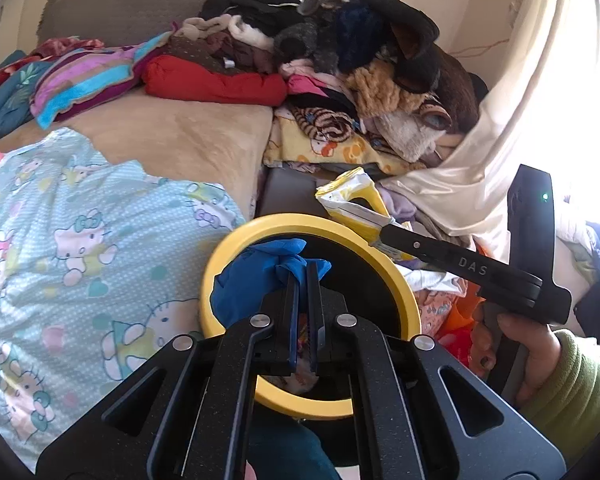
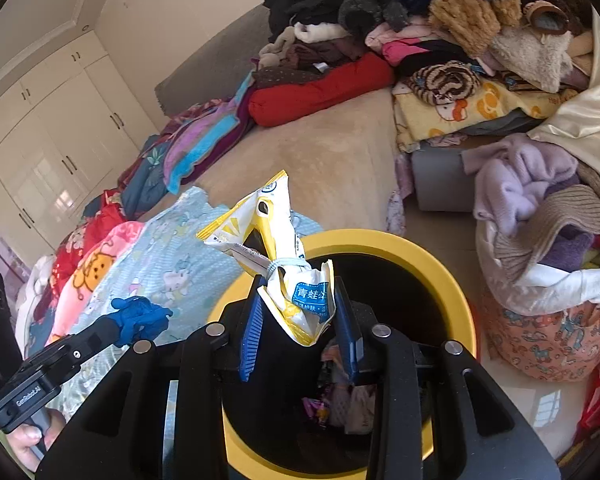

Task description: Collect trash

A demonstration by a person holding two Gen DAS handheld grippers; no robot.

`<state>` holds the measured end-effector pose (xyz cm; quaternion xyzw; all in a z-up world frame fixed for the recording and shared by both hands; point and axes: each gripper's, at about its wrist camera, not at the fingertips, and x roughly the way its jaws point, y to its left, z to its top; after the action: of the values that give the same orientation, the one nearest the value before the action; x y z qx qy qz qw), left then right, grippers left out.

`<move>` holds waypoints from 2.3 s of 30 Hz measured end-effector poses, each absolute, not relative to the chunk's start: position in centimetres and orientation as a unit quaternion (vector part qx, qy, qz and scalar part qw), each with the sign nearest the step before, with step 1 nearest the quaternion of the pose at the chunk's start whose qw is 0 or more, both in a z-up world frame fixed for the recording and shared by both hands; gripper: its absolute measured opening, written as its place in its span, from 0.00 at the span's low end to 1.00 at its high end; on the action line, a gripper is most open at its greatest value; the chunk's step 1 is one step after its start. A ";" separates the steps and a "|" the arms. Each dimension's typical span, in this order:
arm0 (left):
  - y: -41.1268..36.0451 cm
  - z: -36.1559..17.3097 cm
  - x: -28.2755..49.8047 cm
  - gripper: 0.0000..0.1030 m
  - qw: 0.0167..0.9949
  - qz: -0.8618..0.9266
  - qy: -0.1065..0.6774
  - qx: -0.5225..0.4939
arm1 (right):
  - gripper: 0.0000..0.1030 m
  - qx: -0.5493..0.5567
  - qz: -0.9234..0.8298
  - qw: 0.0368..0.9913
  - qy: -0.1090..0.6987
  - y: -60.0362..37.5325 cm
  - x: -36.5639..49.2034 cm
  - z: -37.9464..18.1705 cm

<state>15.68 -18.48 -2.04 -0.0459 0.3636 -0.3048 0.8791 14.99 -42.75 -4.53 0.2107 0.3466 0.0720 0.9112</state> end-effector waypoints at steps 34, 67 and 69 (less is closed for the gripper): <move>-25.8 -7.4 16.9 0.01 0.829 -0.356 0.431 0.010 | 0.35 0.232 0.041 0.894 0.381 -46.9 15.0 -7.5; -19.2 -2.3 14.4 0.89 0.891 -0.256 0.374 -0.019 | 0.87 0.177 0.056 0.933 0.308 -43.3 9.7 -1.2; -18.2 -1.7 14.0 0.89 0.898 -0.244 0.367 -0.023 | 0.90 0.170 0.060 0.937 0.299 -42.7 9.0 -0.8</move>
<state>13.95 -18.15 -1.73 -0.0233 0.3666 -0.2437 0.8976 9.00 -42.67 -0.79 0.1701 0.2994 0.0597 0.9369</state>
